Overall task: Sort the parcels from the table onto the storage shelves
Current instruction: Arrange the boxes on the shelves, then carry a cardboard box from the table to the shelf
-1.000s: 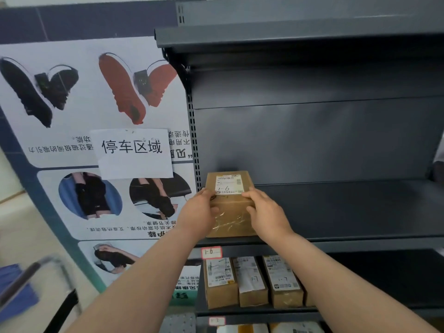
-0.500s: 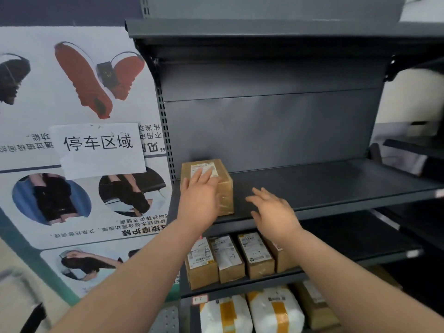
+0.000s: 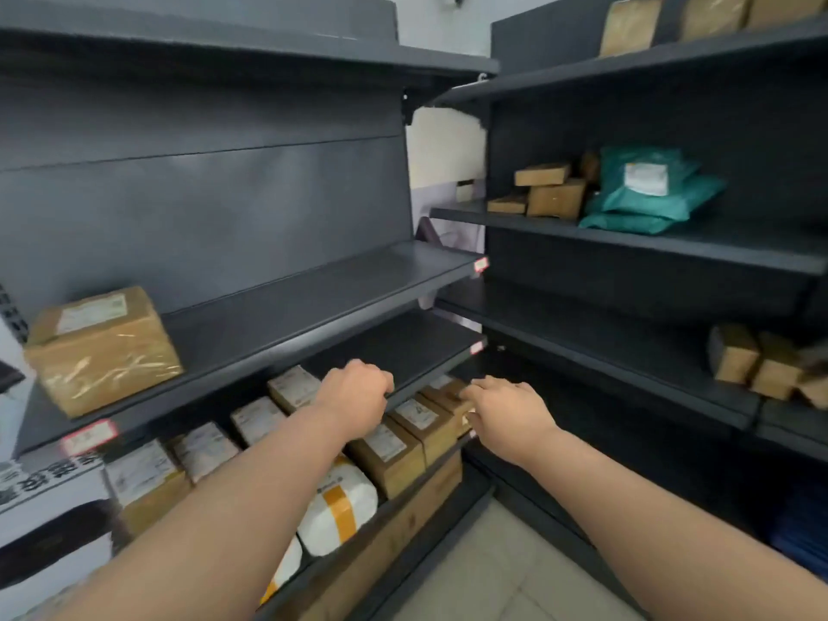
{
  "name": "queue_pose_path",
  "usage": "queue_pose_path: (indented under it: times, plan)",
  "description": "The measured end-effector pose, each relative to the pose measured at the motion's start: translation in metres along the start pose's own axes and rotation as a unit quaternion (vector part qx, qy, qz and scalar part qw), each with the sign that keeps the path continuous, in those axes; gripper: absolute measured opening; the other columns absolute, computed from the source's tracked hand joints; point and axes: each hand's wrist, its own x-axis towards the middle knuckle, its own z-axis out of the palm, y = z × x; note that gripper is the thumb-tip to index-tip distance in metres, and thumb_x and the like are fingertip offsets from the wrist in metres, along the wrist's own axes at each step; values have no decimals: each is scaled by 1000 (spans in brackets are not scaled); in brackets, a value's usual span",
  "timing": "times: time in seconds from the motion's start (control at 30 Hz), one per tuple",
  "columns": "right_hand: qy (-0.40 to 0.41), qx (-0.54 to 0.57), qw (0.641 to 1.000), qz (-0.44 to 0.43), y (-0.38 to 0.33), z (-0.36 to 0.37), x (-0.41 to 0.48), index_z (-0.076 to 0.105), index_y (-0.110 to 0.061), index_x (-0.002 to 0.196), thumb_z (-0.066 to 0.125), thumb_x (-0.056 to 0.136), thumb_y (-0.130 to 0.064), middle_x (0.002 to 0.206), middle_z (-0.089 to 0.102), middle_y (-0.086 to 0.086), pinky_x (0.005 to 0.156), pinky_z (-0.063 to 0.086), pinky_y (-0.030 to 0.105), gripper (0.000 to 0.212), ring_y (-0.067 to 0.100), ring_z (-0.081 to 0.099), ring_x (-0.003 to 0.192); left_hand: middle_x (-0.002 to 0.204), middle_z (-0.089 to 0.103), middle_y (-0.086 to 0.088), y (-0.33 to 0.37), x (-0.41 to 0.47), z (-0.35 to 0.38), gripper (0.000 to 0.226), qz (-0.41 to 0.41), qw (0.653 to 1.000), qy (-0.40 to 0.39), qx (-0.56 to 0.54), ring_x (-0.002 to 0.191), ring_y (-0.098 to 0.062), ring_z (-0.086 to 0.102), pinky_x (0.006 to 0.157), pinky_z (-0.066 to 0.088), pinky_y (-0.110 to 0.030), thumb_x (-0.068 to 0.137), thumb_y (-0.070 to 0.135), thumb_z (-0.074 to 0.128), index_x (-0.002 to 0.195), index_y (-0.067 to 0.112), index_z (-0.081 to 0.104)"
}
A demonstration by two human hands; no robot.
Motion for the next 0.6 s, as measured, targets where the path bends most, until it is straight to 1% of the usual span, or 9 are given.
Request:
queue_pose_path:
  times: [0.03,0.1,0.17,0.23,0.3,0.4,0.5,0.6]
  plan:
    - [-8,0,1000,22,19,-3,-24,53,-25,126,47,95,-29,128,53,-3,95,40,38,32,21,48,122,122,59,-1,28,1,0,28,16,999,-27,-16,112,-25,54,89,49,-40,96,23,49,121,27,60]
    - [-32,-4,997,68,56,-8,-73,52,-25,129,47,96,-31,130,54,-1,95,42,40,34,23,51,118,118,62,-4,86,1,1,28,64,995,-69,-34,107,-25,59,87,50,-37,96,23,49,121,25,62]
    - [-41,-19,993,113,94,-12,-122,49,-24,133,46,97,-34,132,54,0,96,43,40,37,24,53,117,121,62,-5,144,2,1,28,122,988,-85,-39,110,-25,58,88,46,-34,96,25,50,121,22,62]
    - [-46,-33,986,157,130,-16,-169,47,-24,134,45,98,-35,133,53,1,94,42,39,38,24,53,116,128,60,-2,203,3,0,32,170,980,-84,-57,117,-23,55,94,44,-33,96,29,53,126,23,60]
    - [-52,-40,978,200,164,-19,-216,46,-24,134,44,98,-36,134,52,1,92,42,39,38,25,52,116,131,58,0,261,2,0,34,210,971,-90,-74,118,-22,54,99,45,-35,96,31,54,129,25,58]
    - [-65,-43,960,268,207,-24,-281,44,-25,136,42,99,-37,135,51,2,91,41,40,40,26,51,118,129,57,0,341,0,-1,34,273,952,-118,-70,114,-21,56,95,48,-39,96,32,54,130,27,56]
    - [-67,-40,937,339,246,-31,-347,44,-24,136,41,99,-35,134,52,3,92,41,41,38,26,51,117,127,58,-1,421,4,-5,34,344,929,-129,-53,111,-22,56,90,49,-37,96,32,53,129,26,56]
    - [-68,-40,906,415,283,-38,-414,43,-23,136,41,100,-36,134,51,2,94,40,40,39,25,51,118,130,56,-1,507,7,-8,35,415,900,-129,-40,114,-22,55,88,46,-34,96,31,53,130,25,56]
